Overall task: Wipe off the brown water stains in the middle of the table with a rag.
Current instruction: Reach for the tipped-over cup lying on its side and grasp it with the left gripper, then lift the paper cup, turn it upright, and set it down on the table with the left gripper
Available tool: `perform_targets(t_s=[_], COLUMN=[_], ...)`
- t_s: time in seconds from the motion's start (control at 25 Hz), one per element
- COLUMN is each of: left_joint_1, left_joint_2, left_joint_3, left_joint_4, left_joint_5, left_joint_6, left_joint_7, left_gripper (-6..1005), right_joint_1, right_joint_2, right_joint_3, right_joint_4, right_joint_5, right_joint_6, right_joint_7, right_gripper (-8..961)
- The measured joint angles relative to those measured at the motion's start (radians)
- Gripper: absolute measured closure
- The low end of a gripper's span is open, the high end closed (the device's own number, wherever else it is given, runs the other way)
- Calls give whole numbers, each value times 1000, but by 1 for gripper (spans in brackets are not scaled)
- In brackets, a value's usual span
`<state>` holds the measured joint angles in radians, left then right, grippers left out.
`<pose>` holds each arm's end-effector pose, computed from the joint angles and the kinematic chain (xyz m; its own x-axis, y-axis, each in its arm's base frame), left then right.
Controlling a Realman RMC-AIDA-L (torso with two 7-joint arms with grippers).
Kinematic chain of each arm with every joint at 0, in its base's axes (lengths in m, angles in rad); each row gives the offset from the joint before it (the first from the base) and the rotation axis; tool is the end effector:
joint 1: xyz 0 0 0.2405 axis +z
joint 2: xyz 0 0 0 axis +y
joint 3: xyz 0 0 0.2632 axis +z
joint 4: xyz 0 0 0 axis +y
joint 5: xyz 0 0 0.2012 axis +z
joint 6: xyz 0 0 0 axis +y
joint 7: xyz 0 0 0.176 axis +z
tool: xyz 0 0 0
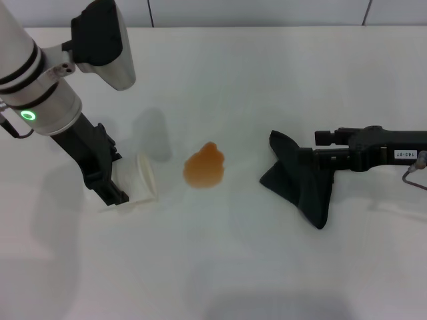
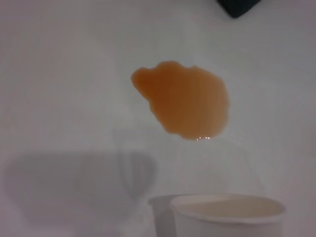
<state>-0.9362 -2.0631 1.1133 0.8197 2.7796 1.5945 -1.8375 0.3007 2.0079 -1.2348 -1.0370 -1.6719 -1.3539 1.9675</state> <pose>-0.2138 0.3848 -0.0412 0.8358 0.1766 -0.5198 0.1572 -0.9842 -0.0817 0.2351 0.3267 -0.0161 0.6451 -0.5903 -0.4851 -0.6950 -0.7171 -0.0517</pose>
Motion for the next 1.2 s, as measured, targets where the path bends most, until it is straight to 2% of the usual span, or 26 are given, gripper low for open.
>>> perform_targets(t_s=[0.2, 0.44, 0.64, 0.8, 1.04, 1.2], left_joint_1=[0, 2, 28, 52, 141, 207], left_joint_2=[0, 0, -4, -11, -14, -14], left_joint_3=[0, 0, -23, -90, -131, -140], left_joint_4=[0, 9, 116, 184, 256, 284], left_joint_5=[0, 1, -4, -18, -158, -306], left_joint_6=[3, 5, 7, -7, -97, -177], left_joint_7=[0, -3, -15, -19, -34, -37], left_gripper=[281, 325, 355, 355, 354, 354], right_joint_1=[0, 0, -2, -8, -11, -12], right_joint_2=[0, 0, 0, -1, -2, -3], right_joint_3=[0, 0, 4, 12, 15, 16], right_joint_4=[0, 0, -2, -6, -9, -9], right_joint_5=[0, 0, 0, 0, 0, 0], right_joint_6=[2, 3, -1, -2, -3, -6], right_joint_7=[0, 1, 2, 2, 3, 4], right_gripper=[130, 130, 130, 130, 130, 130])
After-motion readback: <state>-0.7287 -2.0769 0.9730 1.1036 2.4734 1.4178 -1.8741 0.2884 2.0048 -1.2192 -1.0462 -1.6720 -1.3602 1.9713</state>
